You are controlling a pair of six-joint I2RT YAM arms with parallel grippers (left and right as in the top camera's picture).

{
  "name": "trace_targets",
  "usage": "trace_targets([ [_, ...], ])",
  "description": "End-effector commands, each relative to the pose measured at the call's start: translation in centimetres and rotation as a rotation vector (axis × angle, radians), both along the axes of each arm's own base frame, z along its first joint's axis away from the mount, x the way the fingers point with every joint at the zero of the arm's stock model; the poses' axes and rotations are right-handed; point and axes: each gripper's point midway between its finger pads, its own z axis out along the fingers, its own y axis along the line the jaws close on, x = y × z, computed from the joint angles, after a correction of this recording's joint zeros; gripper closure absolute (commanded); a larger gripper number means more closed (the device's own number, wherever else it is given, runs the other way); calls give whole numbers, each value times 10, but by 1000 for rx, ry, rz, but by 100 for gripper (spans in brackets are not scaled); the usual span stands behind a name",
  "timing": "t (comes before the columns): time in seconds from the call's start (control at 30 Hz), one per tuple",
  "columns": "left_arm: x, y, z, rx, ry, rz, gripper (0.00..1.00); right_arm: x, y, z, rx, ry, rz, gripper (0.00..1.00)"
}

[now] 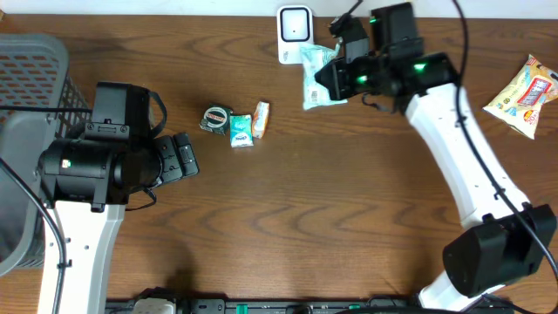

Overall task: Scan the item barcode
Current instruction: 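Carry the green tissue pack from the scanner to the right edge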

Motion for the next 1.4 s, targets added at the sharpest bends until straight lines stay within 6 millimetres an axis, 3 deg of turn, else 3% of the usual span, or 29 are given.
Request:
trace_targets([
  [0.0,0,1,1,2,-2,3,2,37,-45,-19,-364,-145,-325,99],
  [0.07,0,1,1,2,-2,3,2,58,-45,-26,-465,-238,-388,99],
  [0.2,0,1,1,2,-2,3,2,104,-13,-44,-567,-434,-254,99],
  [0.3,0,1,1,2,-2,3,2,140,18,-27,-639,-696,-148,99],
  [0.4,0,1,1,2,-2,3,2,163,34,-4,-693,-927,-121,99],
  [0.53,0,1,1,2,-2,3,3,179,42,-12,-841,-1092,-25,99],
  [0.73,0,1,1,2,-2,3,2,188,56,-34,-785,-1296,-40,99],
  [0.9,0,1,1,2,-2,3,2,190,58,-63,-765,-1245,-33,99],
  [1.2,0,1,1,2,-2,3,2,190,38,-47,-681,-1232,-220,99],
  [1.37,0,1,1,2,-2,3,2,183,7,-8,-537,-1251,-503,99],
])
